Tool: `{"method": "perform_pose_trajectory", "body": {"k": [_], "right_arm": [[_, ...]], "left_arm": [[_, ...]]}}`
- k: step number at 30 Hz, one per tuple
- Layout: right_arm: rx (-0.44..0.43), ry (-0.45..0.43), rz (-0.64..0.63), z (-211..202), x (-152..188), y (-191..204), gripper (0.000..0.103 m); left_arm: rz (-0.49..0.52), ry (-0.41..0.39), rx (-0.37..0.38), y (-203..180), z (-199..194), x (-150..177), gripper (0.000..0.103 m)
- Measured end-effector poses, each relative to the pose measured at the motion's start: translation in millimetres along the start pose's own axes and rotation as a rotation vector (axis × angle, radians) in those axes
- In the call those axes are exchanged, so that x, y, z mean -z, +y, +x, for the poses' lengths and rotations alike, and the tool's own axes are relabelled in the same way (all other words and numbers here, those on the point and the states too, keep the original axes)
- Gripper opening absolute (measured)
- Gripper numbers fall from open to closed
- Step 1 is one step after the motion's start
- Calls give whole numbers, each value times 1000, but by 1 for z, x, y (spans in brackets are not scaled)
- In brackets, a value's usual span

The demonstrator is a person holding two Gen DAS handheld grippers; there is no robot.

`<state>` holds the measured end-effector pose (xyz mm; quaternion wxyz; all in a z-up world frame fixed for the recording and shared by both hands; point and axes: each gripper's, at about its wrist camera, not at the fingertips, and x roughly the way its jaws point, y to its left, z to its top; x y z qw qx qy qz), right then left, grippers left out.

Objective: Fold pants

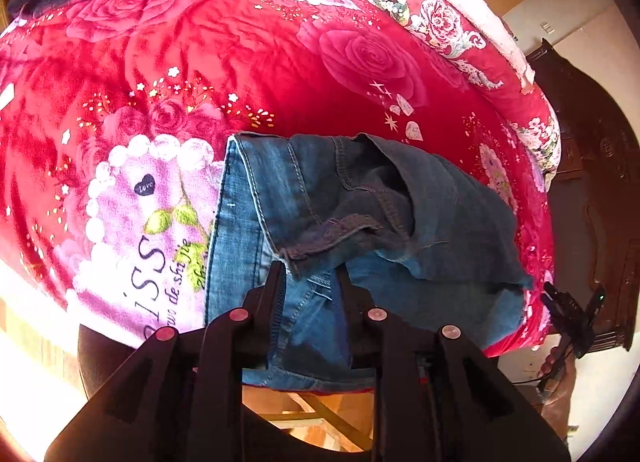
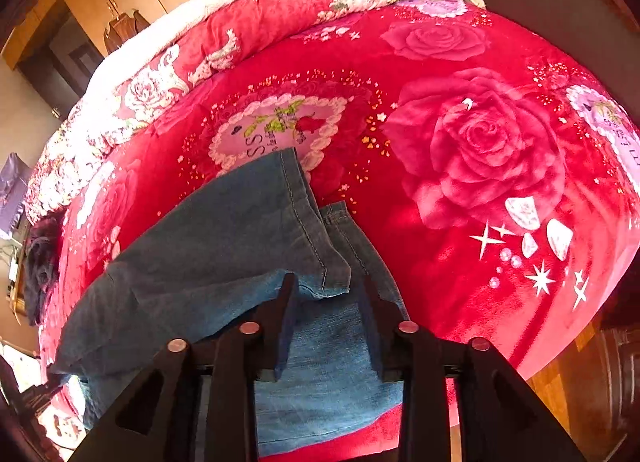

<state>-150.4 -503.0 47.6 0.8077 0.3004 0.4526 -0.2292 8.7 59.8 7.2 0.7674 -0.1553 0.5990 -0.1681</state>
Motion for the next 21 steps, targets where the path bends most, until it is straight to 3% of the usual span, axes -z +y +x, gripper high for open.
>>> {"method": "perform_pose_trajectory", "body": {"k": [1, 2, 3, 8, 17, 19, 21], "right_arm": [[-31, 0, 28, -2, 0, -1, 60], [-65, 10, 58, -1, 0, -2, 65], [-101, 32, 94, 4, 2, -2, 66], [-195, 141, 262, 45, 11, -6, 66], [-232, 188, 404, 86, 6, -5, 66], [-265, 180, 412, 81, 7, -2, 66], [-270, 175, 381, 75, 5, 1, 66]], "left_arm": [[-28, 3, 28, 1, -2, 2, 26], [-63, 8, 50, 1, -1, 4, 36], [-98, 14, 79, 2, 1, 5, 44], [-247, 42, 184, 2, 20, 8, 56], [-451, 125, 210, 11, 56, -7, 56], [-470, 107, 261, 8, 47, -3, 56], [-464, 66, 259, 4, 36, -2, 60]]}}
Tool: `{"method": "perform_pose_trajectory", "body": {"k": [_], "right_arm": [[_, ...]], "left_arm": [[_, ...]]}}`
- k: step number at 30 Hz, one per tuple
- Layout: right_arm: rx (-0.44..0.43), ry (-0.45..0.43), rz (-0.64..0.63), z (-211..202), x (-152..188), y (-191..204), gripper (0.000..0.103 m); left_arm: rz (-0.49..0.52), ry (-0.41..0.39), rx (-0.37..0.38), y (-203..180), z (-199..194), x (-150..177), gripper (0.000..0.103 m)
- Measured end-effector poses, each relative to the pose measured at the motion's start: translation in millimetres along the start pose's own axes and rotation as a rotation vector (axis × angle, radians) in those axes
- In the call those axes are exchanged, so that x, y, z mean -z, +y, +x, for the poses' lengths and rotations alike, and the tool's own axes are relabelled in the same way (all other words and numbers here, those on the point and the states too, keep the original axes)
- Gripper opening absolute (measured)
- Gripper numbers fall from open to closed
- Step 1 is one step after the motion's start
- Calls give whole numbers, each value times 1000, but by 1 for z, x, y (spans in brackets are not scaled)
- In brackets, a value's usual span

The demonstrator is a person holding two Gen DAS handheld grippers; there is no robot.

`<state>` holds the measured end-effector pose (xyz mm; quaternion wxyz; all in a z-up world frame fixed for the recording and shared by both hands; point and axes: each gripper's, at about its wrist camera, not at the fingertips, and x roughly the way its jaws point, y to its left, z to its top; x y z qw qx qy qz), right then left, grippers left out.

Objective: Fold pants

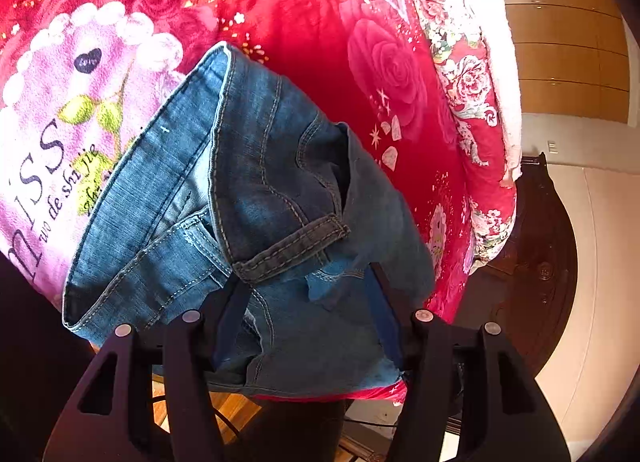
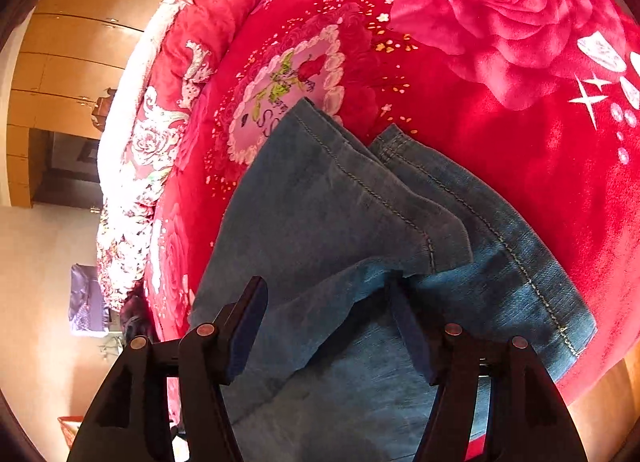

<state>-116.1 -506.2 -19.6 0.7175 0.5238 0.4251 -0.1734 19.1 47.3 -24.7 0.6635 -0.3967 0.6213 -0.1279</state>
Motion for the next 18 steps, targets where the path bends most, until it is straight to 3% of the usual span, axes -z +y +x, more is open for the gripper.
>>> {"method": "perform_pose_trajectory", "body": {"k": [5, 8, 12, 14, 16, 17, 18], "right_arm": [[28, 7, 13, 7, -1, -1, 66], [13, 3, 13, 7, 1, -1, 66], [26, 11, 7, 10, -1, -2, 66], [15, 9, 24, 11, -2, -3, 66], [17, 11, 25, 14, -3, -4, 66], [17, 9, 18, 15, -4, -2, 63], [25, 6, 0, 18, -4, 0, 58]], "left_arm": [[-89, 55, 36, -3, -1, 27, 63], [-59, 57, 60, -12, -4, 39, 63], [56, -62, -92, -21, 4, 6, 63], [50, -31, -155, -13, 20, -8, 63], [20, 9, -158, -6, 34, -17, 61], [29, 7, -166, -6, 38, -19, 53], [55, -8, -180, -9, 39, -22, 29]]}}
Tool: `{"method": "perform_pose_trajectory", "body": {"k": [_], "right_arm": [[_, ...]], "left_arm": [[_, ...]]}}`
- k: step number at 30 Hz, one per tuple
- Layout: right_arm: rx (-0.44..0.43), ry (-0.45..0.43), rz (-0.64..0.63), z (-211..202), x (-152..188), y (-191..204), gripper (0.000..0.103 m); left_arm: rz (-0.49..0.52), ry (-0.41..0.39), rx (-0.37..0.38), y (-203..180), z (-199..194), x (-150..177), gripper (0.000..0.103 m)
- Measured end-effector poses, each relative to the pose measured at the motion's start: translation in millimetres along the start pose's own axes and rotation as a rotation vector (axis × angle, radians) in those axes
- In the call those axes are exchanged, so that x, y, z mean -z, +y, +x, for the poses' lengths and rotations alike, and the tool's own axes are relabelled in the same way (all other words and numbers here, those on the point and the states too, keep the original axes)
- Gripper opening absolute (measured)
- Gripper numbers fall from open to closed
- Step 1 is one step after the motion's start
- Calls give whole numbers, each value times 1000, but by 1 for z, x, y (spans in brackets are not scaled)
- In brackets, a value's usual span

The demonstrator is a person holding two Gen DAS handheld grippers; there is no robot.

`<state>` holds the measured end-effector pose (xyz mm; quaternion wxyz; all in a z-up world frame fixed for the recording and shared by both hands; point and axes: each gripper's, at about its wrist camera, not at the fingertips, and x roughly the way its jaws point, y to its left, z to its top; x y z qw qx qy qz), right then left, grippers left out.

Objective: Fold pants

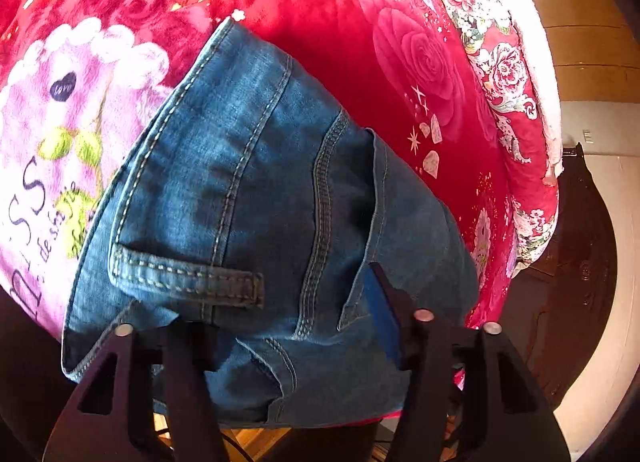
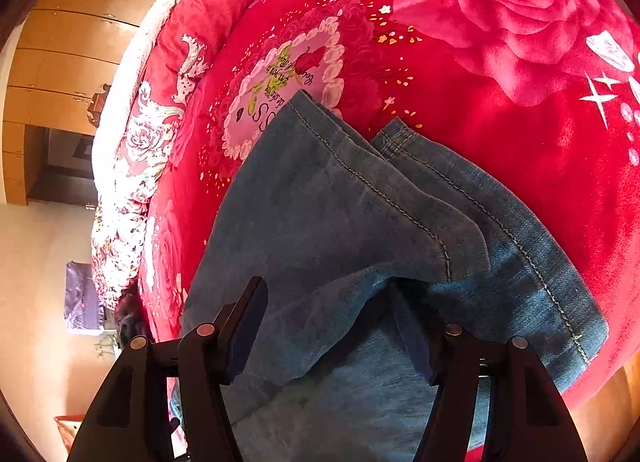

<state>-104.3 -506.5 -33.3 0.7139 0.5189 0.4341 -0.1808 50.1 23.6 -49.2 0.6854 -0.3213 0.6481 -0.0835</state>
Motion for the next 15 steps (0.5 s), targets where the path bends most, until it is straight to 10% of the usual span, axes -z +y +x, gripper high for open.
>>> {"method": "perform_pose_trajectory", "body": {"k": [2, 9, 15], "right_arm": [[43, 2, -51, 6, -2, 7, 2], [-151, -88, -112, -52, 5, 32, 1], [-173, -65, -119, -99, 48, -5, 1]], "left_arm": [[62, -25, -20, -11, -3, -6, 7], [159, -83, 145, -34, -68, 6, 3], [167, 12, 128, 1, -76, 49, 3]]}}
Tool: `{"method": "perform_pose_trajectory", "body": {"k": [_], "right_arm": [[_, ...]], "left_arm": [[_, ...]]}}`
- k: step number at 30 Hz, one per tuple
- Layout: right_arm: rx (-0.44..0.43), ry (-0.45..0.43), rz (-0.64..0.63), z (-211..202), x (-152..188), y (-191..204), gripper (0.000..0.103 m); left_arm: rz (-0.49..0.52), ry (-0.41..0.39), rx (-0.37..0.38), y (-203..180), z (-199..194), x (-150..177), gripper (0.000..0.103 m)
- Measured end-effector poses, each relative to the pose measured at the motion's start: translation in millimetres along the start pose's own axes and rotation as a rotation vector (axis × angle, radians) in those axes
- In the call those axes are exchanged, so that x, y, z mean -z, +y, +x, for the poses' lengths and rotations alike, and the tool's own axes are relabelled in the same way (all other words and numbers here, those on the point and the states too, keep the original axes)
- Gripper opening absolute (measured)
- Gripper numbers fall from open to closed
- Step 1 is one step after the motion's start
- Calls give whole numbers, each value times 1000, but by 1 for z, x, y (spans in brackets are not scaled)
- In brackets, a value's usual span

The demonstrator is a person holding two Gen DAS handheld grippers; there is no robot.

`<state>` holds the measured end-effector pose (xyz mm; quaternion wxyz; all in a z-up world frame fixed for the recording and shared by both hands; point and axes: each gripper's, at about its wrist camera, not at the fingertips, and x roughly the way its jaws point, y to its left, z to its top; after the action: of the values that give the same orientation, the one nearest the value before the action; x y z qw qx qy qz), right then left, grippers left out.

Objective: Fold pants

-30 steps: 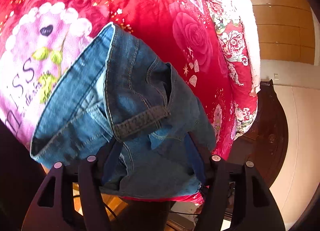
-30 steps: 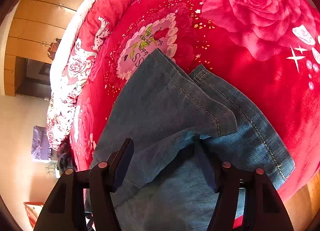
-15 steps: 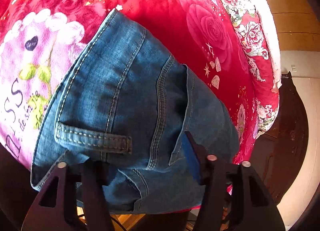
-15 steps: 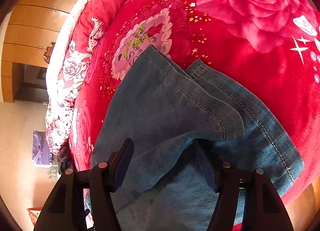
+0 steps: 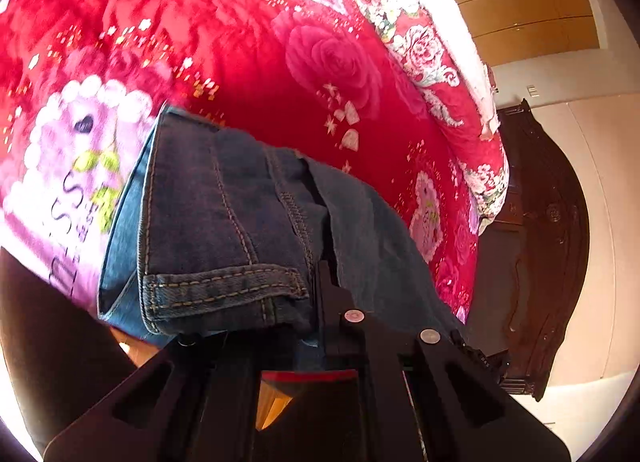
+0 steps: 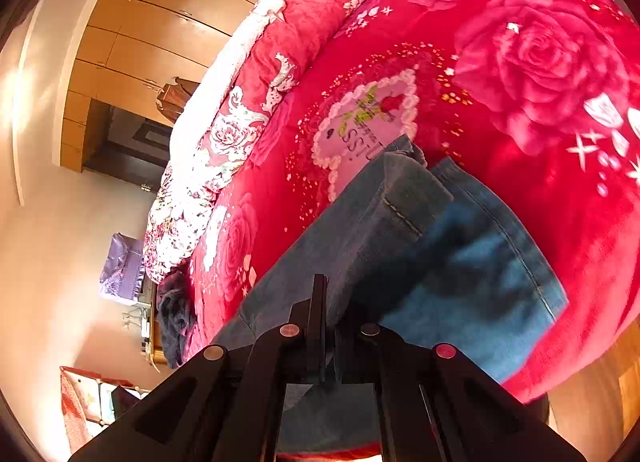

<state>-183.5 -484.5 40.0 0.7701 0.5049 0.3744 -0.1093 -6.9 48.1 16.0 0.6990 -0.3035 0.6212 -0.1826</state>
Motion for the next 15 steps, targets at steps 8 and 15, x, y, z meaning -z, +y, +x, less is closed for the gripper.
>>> {"method": "perform_pose_trajectory", "body": {"k": [8, 15], "right_arm": [[237, 94, 80, 26, 30, -79, 3], [247, 83, 63, 13, 36, -80, 2]], "left_arm": [[-124, 238, -159, 59, 69, 33, 4], [-87, 244, -165, 54, 65, 34, 8]]}}
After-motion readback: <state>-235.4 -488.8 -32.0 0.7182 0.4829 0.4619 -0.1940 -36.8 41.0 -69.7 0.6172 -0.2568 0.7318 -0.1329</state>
